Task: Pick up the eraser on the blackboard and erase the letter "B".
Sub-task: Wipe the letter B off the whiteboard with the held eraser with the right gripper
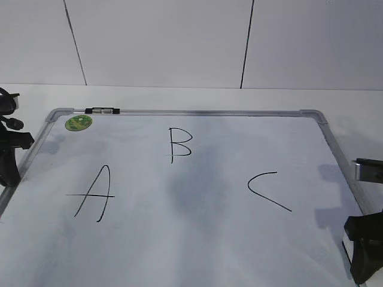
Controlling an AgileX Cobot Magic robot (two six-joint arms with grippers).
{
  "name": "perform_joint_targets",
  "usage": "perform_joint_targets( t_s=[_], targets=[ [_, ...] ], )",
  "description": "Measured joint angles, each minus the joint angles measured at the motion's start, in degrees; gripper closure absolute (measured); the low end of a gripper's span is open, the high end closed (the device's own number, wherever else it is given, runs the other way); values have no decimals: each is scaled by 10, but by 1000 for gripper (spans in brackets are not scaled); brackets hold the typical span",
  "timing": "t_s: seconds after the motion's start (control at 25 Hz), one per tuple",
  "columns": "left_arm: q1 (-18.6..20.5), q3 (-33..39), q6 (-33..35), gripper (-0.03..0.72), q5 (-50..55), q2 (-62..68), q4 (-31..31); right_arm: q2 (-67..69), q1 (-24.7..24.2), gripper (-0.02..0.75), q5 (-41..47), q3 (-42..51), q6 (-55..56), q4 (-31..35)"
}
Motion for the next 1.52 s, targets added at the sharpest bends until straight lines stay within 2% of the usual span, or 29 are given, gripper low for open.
perform_joint_targets(
  t_s=[0.6,1.52],
  targets=[
    [0,0,0,662,-3,0,0,0,1,186,-10,0,-7,-8],
    [0,0,0,662,-4,0,7,-18,1,187,1,-3,-6,-28]
  ],
)
